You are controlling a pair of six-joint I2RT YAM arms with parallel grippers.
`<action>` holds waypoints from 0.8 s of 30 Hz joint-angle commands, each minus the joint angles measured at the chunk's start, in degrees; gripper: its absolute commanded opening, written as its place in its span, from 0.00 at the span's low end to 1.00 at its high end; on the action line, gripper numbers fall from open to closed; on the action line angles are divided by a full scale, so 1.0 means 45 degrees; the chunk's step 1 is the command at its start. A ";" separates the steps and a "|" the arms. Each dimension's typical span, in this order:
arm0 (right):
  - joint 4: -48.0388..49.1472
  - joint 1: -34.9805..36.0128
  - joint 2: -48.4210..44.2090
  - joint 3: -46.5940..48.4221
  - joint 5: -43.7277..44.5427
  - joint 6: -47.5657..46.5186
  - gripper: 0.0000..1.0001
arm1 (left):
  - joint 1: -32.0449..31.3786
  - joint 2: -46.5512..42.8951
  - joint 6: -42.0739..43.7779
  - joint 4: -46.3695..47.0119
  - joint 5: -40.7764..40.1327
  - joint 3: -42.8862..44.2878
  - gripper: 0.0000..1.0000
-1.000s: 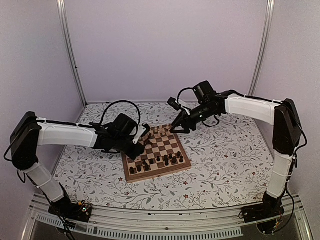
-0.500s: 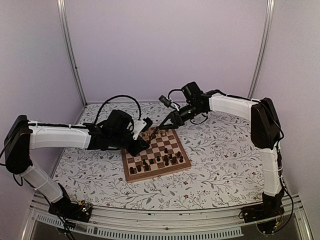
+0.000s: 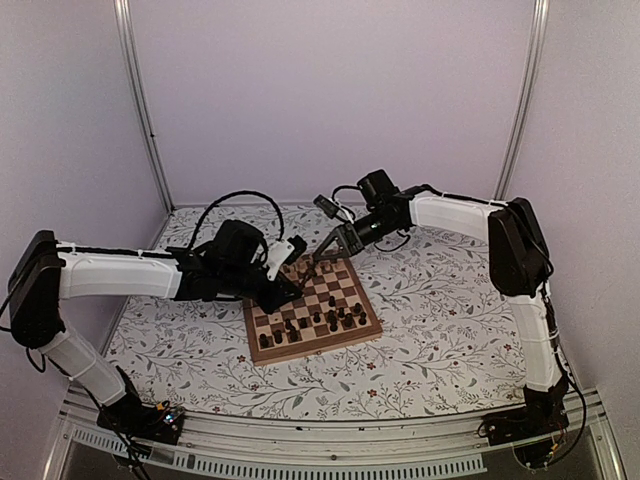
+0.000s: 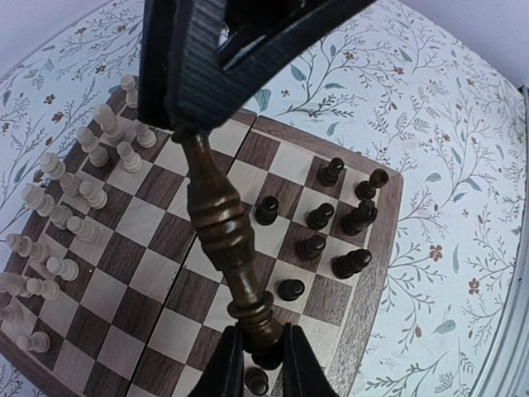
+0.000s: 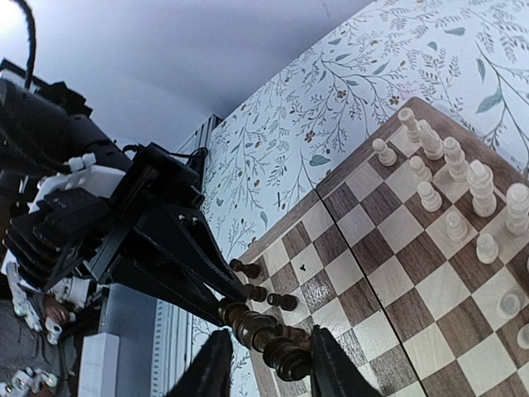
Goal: Set up the chess pieces on the board
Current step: Adjust the chess piece.
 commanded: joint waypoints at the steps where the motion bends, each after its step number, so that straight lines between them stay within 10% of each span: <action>1: 0.0311 -0.0055 0.0388 0.0411 -0.0824 0.0350 0.25 | -0.0002 -0.0192 0.0151 0.0427 0.0286 -0.0068 0.00; 24: 0.1278 -0.0558 -0.1144 -0.0642 0.2083 -0.0727 0.10 | 0.1477 0.1363 -0.0182 -0.3442 0.0649 0.2101 0.00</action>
